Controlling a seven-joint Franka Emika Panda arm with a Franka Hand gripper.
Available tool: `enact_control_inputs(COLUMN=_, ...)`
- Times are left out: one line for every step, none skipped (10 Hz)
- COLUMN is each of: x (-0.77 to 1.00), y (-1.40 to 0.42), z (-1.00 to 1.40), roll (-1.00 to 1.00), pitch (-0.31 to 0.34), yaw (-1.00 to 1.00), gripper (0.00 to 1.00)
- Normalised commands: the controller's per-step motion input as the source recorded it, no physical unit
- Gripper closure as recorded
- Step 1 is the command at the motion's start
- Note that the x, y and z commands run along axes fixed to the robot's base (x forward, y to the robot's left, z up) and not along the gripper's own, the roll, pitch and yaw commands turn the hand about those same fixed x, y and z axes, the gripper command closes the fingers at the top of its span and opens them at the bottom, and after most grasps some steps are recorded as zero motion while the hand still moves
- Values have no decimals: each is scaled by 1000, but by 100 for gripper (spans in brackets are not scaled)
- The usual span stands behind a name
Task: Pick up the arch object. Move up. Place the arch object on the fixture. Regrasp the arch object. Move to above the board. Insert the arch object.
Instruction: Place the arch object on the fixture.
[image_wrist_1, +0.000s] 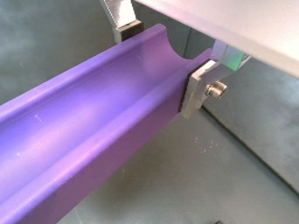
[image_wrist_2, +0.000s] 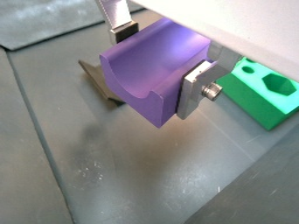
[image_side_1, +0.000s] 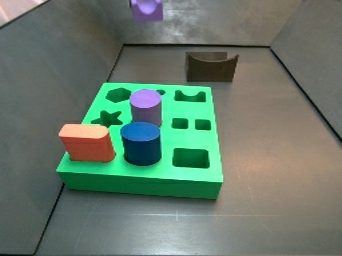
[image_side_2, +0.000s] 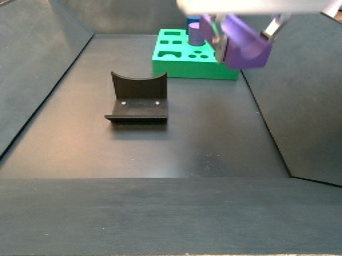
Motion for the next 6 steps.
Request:
enact_control_inputs(x=0, y=15, z=255, roll=61, pitch=91, yaw=-2, gripper=100)
enact_control_inputs(x=1000, y=-506, z=-23, roll=179, pitch=-99, yaw=-1000, gripper=100)
enact_control_inputs(x=1000, y=-501, z=-60, roll=171, pitch=-93, yaw=-961, gripper=100)
enact_control_inputs(x=1000, y=-445, z=-61, roll=157, pitch=-68, yaw=-717, gripper=100)
enact_control_inputs(x=1000, y=-387, z=-51, roll=109, pitch=-11, yaw=-413, gripper=100)
enact_control_inputs(x=1000, y=-352, z=-50, roll=91, pitch=18, yaw=-248, gripper=100)
